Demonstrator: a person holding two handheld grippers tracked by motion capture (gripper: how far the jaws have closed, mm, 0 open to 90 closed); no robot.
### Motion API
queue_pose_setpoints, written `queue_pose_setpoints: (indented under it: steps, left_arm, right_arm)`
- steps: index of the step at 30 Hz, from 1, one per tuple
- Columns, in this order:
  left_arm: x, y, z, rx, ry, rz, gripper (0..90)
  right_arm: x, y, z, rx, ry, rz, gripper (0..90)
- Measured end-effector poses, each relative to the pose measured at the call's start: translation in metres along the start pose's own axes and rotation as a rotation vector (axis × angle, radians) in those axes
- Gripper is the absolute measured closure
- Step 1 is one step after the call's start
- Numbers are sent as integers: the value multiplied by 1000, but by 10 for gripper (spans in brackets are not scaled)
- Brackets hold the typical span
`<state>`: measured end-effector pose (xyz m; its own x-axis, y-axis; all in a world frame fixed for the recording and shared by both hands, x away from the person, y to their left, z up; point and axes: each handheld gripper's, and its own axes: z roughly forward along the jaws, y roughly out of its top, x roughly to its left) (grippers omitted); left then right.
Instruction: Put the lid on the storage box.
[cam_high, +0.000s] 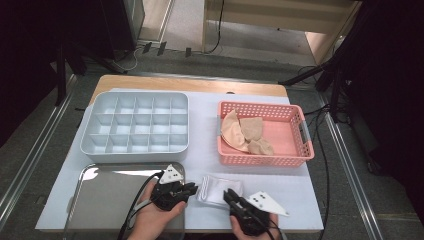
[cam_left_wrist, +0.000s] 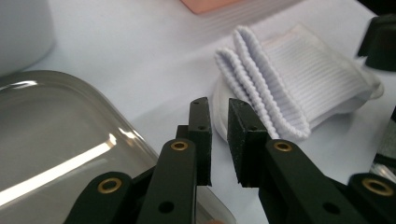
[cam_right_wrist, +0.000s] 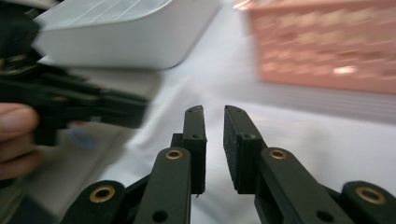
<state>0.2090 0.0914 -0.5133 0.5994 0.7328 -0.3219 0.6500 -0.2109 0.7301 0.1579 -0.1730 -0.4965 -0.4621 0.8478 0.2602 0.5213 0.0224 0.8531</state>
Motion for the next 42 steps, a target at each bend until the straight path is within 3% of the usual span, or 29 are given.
queue_pose_setpoints:
  steps: [2, 4, 7, 10, 14, 18, 21, 24, 28, 32, 36, 38, 42]
  left_arm:
    - [0, 2, -4, -21, -10, -6, 793]
    - [-4, 3, -7, -39, -21, 13, 795]
    - [-13, 5, -7, -48, -46, 39, 792]
    - [-19, 5, -7, -61, -56, 50, 777]
    - [-27, 4, -2, -49, -48, 85, 753]
    - [-29, 4, -2, -46, -41, 95, 742]
    - [-31, 5, -5, -52, -44, 105, 763]
    - [-35, 4, -3, -48, -44, 106, 734]
    - [-41, -1, 6, -9, 7, 147, 670]
    - [-42, -4, 13, 13, 60, 184, 720]
    - [-37, -5, 11, 13, 37, 172, 852]
    - [-33, -5, 11, 13, 23, 157, 866]
    - [-28, -2, 7, -11, -8, 108, 874]
  right_arm:
    - [-13, 0, -8, 0, -62, 0, 800]
    - [-25, -3, -9, 18, -103, 15, 801]
    - [-32, -8, -6, 57, -96, 56, 801]
    - [-31, -12, 2, 112, -67, 81, 796]
    - [-28, -16, 10, 174, -64, 54, 783]
    - [-29, -14, 4, 137, -66, 63, 760]
    - [-34, -12, -6, 87, -86, 103, 720]
    - [-38, -14, -12, 74, -89, 122, 708]
    - [-41, -16, -11, 93, -68, 148, 660]
    - [-40, -21, -1, 153, -64, 173, 623]
    - [-41, -24, 5, 182, -60, 189, 744]
    - [-39, -23, 5, 184, -60, 192, 805]
    - [-39, -18, 6, 156, -77, 162, 843]
